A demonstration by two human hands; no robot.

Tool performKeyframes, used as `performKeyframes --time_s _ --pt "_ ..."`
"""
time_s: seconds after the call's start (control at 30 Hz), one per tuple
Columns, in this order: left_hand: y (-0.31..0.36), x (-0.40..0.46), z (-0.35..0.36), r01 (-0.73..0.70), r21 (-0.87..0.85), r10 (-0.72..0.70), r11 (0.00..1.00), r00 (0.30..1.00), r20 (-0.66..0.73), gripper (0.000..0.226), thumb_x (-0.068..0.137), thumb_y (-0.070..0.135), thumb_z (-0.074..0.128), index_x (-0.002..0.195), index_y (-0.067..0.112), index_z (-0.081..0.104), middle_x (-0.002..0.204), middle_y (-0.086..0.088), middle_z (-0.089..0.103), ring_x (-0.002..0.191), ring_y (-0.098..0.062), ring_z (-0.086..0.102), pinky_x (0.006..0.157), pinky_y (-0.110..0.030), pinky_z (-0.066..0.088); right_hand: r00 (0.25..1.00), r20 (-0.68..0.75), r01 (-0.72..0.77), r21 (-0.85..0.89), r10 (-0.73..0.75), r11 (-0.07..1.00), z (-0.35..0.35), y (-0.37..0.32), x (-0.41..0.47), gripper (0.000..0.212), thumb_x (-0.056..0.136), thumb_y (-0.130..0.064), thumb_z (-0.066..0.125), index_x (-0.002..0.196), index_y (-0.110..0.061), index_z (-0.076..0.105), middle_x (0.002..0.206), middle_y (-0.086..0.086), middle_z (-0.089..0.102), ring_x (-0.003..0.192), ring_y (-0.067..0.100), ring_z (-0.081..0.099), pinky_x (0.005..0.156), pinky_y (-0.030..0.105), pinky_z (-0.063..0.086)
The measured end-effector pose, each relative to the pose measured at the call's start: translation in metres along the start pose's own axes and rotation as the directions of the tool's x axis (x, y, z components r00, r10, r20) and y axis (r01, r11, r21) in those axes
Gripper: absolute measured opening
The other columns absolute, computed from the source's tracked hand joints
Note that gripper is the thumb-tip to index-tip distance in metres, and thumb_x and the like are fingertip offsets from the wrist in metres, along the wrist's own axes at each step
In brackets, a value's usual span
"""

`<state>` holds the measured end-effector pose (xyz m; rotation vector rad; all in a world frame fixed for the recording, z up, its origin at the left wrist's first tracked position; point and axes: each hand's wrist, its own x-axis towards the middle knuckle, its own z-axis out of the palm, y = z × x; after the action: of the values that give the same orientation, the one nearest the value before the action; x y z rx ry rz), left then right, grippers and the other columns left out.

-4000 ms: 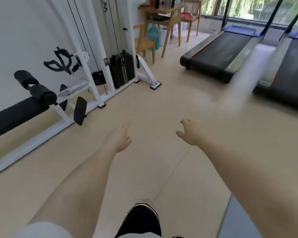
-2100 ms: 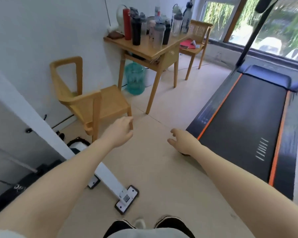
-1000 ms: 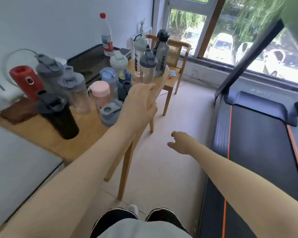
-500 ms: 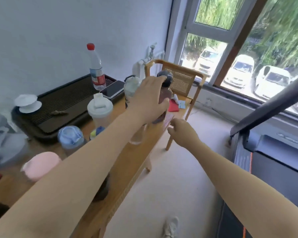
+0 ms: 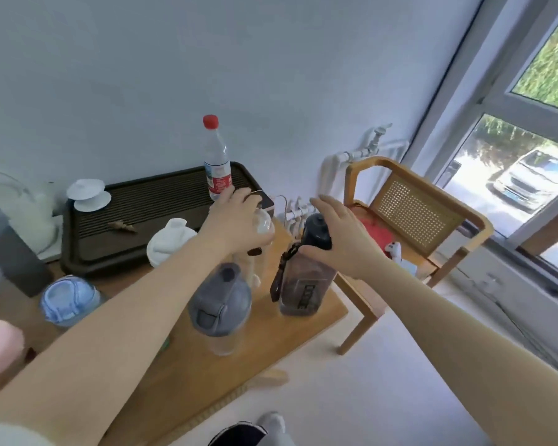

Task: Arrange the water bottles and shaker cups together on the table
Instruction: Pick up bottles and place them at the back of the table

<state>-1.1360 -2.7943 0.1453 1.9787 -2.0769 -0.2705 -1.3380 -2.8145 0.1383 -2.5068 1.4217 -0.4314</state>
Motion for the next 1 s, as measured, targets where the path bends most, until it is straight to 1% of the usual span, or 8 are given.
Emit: performKeyframes --time_s 0.17,0.4,0.5,0.67,0.8,0.87,0.93,1.0 --pt "-0.013 0.018 0.012 0.174 -0.113 -0.161 0.978 0.98 0.12 0.072 0.066 0.05 0.066 0.129 0.028 0.04 0.134 -0.002 0.045 0.118 -0.024 0.047 0.094 -0.041 0.044 0.998 0.028 0.038 0.334 -0.051 0.942 0.005 0.02 0.011 0.075 0.07 -0.034 0.078 0.133 -0.024 0.039 0.13 -0.001 0.049 0.11 0.012 0.047 0.093 0.025 0.042" --pt "0.001 0.02 0.025 0.33 -0.079 -0.317 0.941 0.937 0.144 0.084 0.058 0.044 0.076 0.125 0.027 0.028 0.117 -0.01 0.052 0.099 -0.028 0.054 0.078 -0.038 0.049 1.0 0.001 0.008 0.639 -0.011 0.769 0.016 0.03 0.011 0.071 0.069 -0.018 0.08 0.126 -0.025 0.039 0.109 -0.01 0.054 0.1 0.01 0.056 0.081 0.01 0.047" --pt "0.019 0.02 0.026 0.375 -0.104 -0.374 0.921 0.927 0.033 0.073 0.063 0.042 0.07 0.12 0.025 0.029 0.11 -0.009 0.053 0.096 -0.028 0.055 0.072 -0.034 0.044 1.0 0.026 -0.014 0.69 -0.006 0.723 0.018 0.03 0.01 0.066 0.072 -0.019 0.077 0.12 -0.033 0.033 0.111 -0.005 0.052 0.101 0.016 0.057 0.084 0.023 0.048" --pt "0.067 0.009 -0.031 0.285 -0.372 -0.393 0.883 0.883 -0.257 0.068 0.069 0.045 0.068 0.122 0.023 0.032 0.11 -0.001 0.056 0.094 -0.021 0.058 0.081 -0.038 0.052 0.994 -0.094 0.11 0.739 -0.06 0.664 -0.018 0.029 0.003 0.06 0.075 -0.018 0.075 0.113 -0.034 0.032 0.102 -0.011 0.053 0.092 0.012 0.059 0.08 0.023 0.05" --pt "0.086 -0.034 -0.073 0.227 -0.451 -0.424 0.863 0.811 -0.402 0.07 0.071 0.035 0.074 0.125 0.021 0.032 0.112 0.004 0.049 0.093 -0.014 0.053 0.066 -0.013 0.043 0.958 -0.207 0.285 0.783 -0.2 0.553 -0.071 0.001 -0.003 0.063 0.074 -0.016 0.076 0.115 -0.037 0.032 0.093 -0.019 0.054 0.078 -0.007 0.062 0.072 0.008 0.049" --pt "0.085 -0.061 -0.088 0.242 -0.436 -0.452 0.866 0.751 -0.48 0.072 0.069 0.032 0.076 0.125 0.022 0.033 0.112 0.008 0.047 0.094 -0.012 0.05 0.064 -0.01 0.037 0.924 -0.191 0.335 0.82 -0.33 0.464 -0.094 -0.021 -0.005 0.068 0.074 -0.017 0.076 0.118 -0.041 0.03 0.095 -0.013 0.059 0.082 0.001 0.066 0.079 0.02 0.055" --pt "0.081 -0.092 -0.101 0.277 -0.432 -0.495 0.858 0.666 -0.558 0.071 0.068 0.035 0.076 0.124 0.025 0.034 0.112 0.008 0.048 0.096 -0.013 0.051 0.074 -0.019 0.044 0.886 -0.172 0.36 0.841 -0.432 0.404 -0.109 -0.047 -0.004 0.066 0.07 -0.03 0.074 0.118 -0.045 0.032 0.103 -0.009 0.061 0.091 0.01 0.067 0.084 0.033 0.056" --pt "0.072 -0.124 -0.113 0.321 -0.431 -0.535 0.843 0.57 -0.623 0.069 0.066 0.038 0.076 0.121 0.029 0.036 0.115 0.005 0.052 0.099 -0.017 0.054 0.085 -0.035 0.049 0.86 -0.178 0.371 0.861 -0.479 0.347 -0.117 -0.075 -0.003 0.058 0.069 -0.037 0.07 0.117 -0.042 0.039 0.106 -0.009 0.059 0.094 0.011 0.063 0.084 0.029 0.054"
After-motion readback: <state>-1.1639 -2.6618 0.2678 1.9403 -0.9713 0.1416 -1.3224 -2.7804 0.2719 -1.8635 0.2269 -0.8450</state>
